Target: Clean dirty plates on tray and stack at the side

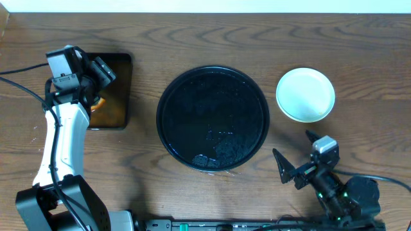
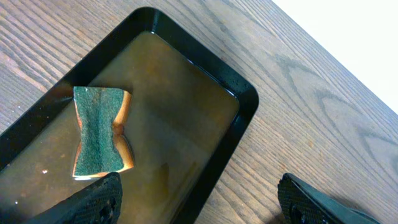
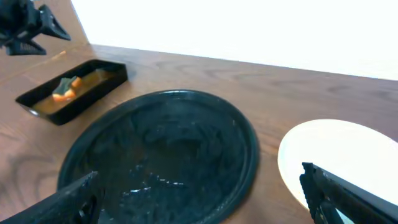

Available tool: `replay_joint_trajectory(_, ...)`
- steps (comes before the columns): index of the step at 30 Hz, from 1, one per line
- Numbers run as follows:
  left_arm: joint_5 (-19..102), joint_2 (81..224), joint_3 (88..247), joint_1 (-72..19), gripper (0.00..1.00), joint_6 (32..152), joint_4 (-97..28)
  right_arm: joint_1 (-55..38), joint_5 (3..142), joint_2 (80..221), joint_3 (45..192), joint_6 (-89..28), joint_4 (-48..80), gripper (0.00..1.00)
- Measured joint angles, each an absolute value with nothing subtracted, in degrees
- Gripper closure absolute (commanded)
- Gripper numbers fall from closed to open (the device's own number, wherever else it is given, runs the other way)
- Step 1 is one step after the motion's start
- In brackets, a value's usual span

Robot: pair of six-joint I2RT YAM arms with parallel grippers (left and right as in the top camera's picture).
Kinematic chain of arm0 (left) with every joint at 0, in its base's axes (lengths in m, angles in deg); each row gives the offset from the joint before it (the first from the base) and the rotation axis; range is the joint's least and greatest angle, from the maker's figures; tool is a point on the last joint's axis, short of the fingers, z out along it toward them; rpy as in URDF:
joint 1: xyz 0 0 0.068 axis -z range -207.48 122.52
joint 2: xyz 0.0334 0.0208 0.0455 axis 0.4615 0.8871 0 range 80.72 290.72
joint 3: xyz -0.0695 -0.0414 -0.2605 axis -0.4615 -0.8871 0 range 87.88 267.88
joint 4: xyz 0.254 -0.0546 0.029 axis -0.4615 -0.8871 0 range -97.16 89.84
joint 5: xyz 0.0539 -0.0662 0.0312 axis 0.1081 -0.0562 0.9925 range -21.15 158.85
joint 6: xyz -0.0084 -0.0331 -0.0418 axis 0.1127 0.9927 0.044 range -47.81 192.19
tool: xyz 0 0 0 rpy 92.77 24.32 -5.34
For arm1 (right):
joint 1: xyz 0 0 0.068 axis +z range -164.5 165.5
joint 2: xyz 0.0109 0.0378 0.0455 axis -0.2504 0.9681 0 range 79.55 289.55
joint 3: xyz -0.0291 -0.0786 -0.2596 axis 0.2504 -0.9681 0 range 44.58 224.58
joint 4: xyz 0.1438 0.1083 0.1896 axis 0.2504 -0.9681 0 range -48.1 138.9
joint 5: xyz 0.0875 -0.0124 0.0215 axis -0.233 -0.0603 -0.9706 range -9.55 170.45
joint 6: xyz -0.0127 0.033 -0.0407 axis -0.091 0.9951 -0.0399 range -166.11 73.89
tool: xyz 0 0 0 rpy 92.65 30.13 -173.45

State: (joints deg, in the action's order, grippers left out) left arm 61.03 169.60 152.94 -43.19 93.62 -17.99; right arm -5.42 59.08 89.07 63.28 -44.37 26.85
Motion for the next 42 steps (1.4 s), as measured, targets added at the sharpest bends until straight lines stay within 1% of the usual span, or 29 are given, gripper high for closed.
replay_joint_trajectory(7, 61.01, 169.60, 152.94, -43.19, 0.19, 93.62, -17.96, -7.34, 59.37, 82.75, 51.71, -45.35, 41.87, 0.01)
replay_joint_trajectory(11, 61.01, 169.60, 152.94, -43.19, 0.19, 93.62, -18.01, -9.31, 59.30, 80.61, 46.01, -45.51, 47.49, 0.01)
replay_joint_trajectory(17, 61.01, 169.60, 152.94, -43.19, 0.19, 93.62, -17.99, -13.27, 59.52, 80.41, 44.98, -46.84, 48.30, 0.01)
replay_joint_trajectory(21, 61.01, 169.60, 152.94, -43.19, 0.19, 93.62, -18.01, -15.56, 59.63, 80.30, 44.98, -51.10, 46.55, 0.01)
replay_joint_trajectory(31, 61.01, 169.60, 152.94, -43.19, 0.19, 93.62, -17.99, -15.56, 62.27, 80.26, 44.98, -54.34, 46.31, 0.01)
replay_joint_trajectory(34, 61.01, 169.60, 152.94, -43.19, 0.19, 93.62, -17.99, -15.56, 66.03, 80.26, 44.98, -53.35, 45.89, 0.01)
replay_joint_trajectory(38, 61.01, 169.60, 152.94, -43.19, 0.19, 93.62, -17.99, -15.56, 72.92, 80.26, 45.00, -47.50, 45.26, 0.01)
replay_joint_trajectory(42, 61.01, 169.60, 152.94, -43.19, 0.19, 93.62, -17.99, -15.58, 75.26, 80.26, 45.00, -45.42, 45.15, 0.01)
